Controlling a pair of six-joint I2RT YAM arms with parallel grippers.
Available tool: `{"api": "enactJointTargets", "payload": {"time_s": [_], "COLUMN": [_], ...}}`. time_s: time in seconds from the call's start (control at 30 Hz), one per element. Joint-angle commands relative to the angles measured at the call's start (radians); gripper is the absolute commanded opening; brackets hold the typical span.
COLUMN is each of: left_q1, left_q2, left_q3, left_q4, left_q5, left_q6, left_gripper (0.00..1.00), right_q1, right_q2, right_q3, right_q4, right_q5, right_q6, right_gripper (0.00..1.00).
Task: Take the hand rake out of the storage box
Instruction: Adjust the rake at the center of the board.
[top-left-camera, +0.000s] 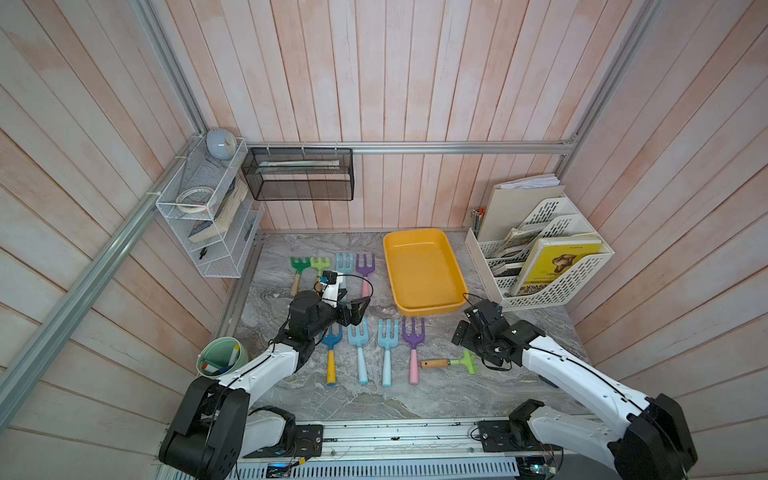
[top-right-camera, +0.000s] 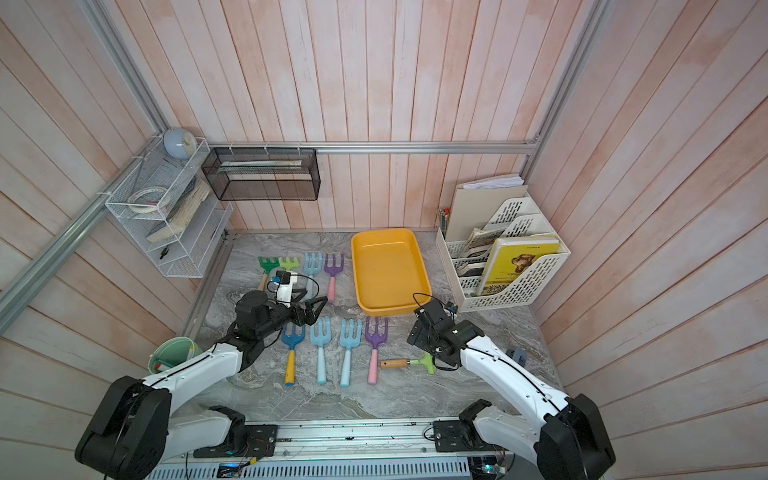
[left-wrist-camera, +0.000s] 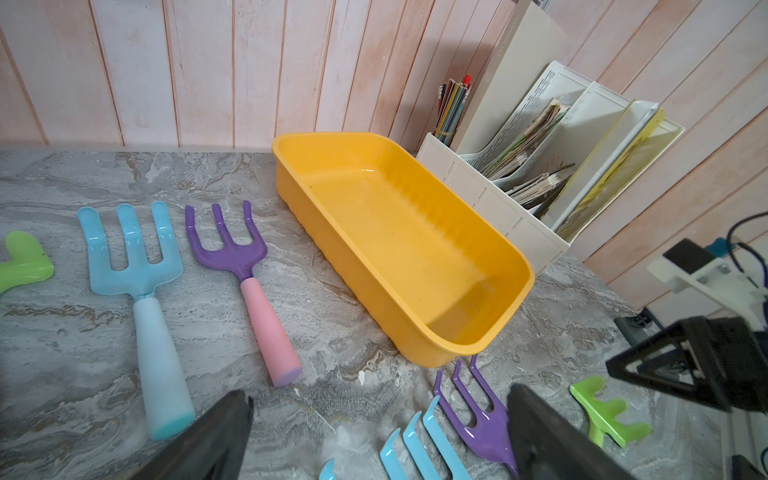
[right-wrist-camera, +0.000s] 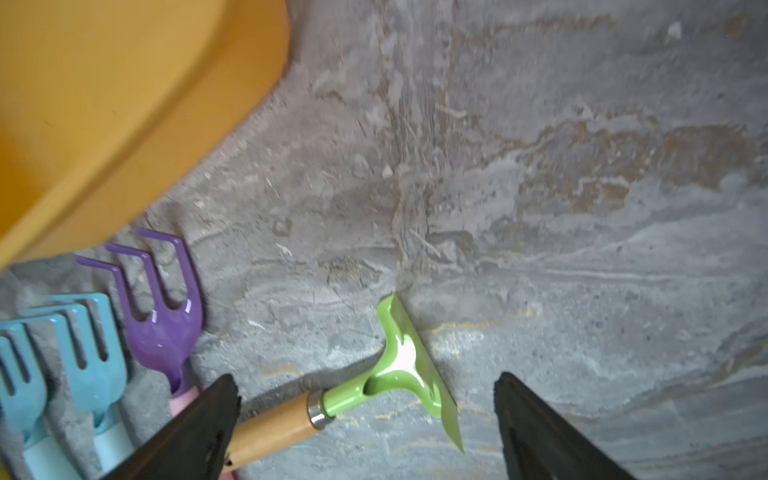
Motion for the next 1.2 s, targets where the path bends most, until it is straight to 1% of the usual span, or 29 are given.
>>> {"api": "enactJointTargets", "payload": {"time_s": [0.0,0.07,0.1,0.27,0.3,0.37,0.4,0.47,0.6,0.63,0.7,0.8,0.9,0.93,1.0,1.03,1.07,1.1,1.17], "left_q1": [0.005,0.004,0.004,0.004,0.004,0.004,0.004,0.004,0.004,0.004,0.004,0.004,0.004,0.004,0.004,0.004,0.004,0.004,0.005], "left_q2": [-0.007,-0.002,-0.002,0.001,0.002,0.003,0.004,0.003,0.003,0.004,0.003,0.000,-0.002,-0.002,-0.002,-0.003,-0.003,-0.005,-0.005], "left_q3": [-0.015,-0.012,-0.012,-0.013,-0.014,-0.013,-0.012,-0.010,-0.010,-0.010,-0.010,-0.012,-0.013,-0.013,-0.012,-0.013,-0.013,-0.013,-0.015], "left_q4": [0.023,0.020,0.022,0.022,0.023,0.021,0.020,0.016,0.015,0.015,0.013,0.011,0.011,0.013,0.012,0.011,0.013,0.013,0.013], "left_q5": [0.008,0.009,0.010,0.004,0.004,0.003,0.002,-0.001,-0.005,-0.005,-0.005,-0.006,-0.006,-0.006,-0.005,-0.005,-0.006,-0.006,-0.007], "left_q6": [0.017,0.017,0.017,0.020,0.021,0.021,0.023,0.023,0.023,0.023,0.024,0.023,0.026,0.026,0.025,0.025,0.025,0.025,0.025], "left_gripper": [1.00,1.00,1.00,1.00,1.00,1.00,1.00,1.00,1.00,1.00,1.00,1.00,1.00,1.00,1.00,1.00,1.00,1.00,1.00], "right_q1": [0.008,0.007,0.006,0.000,-0.006,-0.024,-0.035,-0.041,-0.050,-0.050,-0.051,-0.056,-0.075,-0.085,-0.096,-0.095,-0.095,-0.089,-0.047], "right_q2": [0.030,0.049,0.069,0.184,0.197,0.214,0.227,0.251,0.271,0.271,0.274,0.298,0.306,0.301,0.288,0.282,0.275,0.263,0.231], "right_q3": [-0.038,-0.046,-0.043,-0.002,-0.001,-0.010,-0.015,-0.011,0.017,0.018,0.025,0.072,0.123,0.134,0.167,0.180,0.192,0.200,0.207], "right_q4": [-0.073,-0.033,-0.020,0.023,0.044,0.100,0.122,0.128,0.123,0.136,0.172,0.154,0.093,0.079,0.033,0.013,-0.004,-0.015,0.000], "right_q5": [-0.002,-0.003,0.002,0.015,0.013,-0.036,-0.065,-0.070,-0.039,-0.035,-0.036,-0.023,0.034,0.046,0.080,0.087,0.076,0.059,0.003], "right_q6": [0.077,0.072,0.062,-0.019,-0.038,-0.086,-0.103,-0.128,-0.180,-0.201,-0.261,-0.315,-0.338,-0.347,-0.347,-0.343,-0.337,-0.321,-0.253], "right_gripper": [0.94,0.80,0.76,0.69,0.63,0.50,0.46,0.47,0.47,0.43,0.32,0.23,0.24,0.28,0.48,0.51,0.57,0.60,0.60]}}
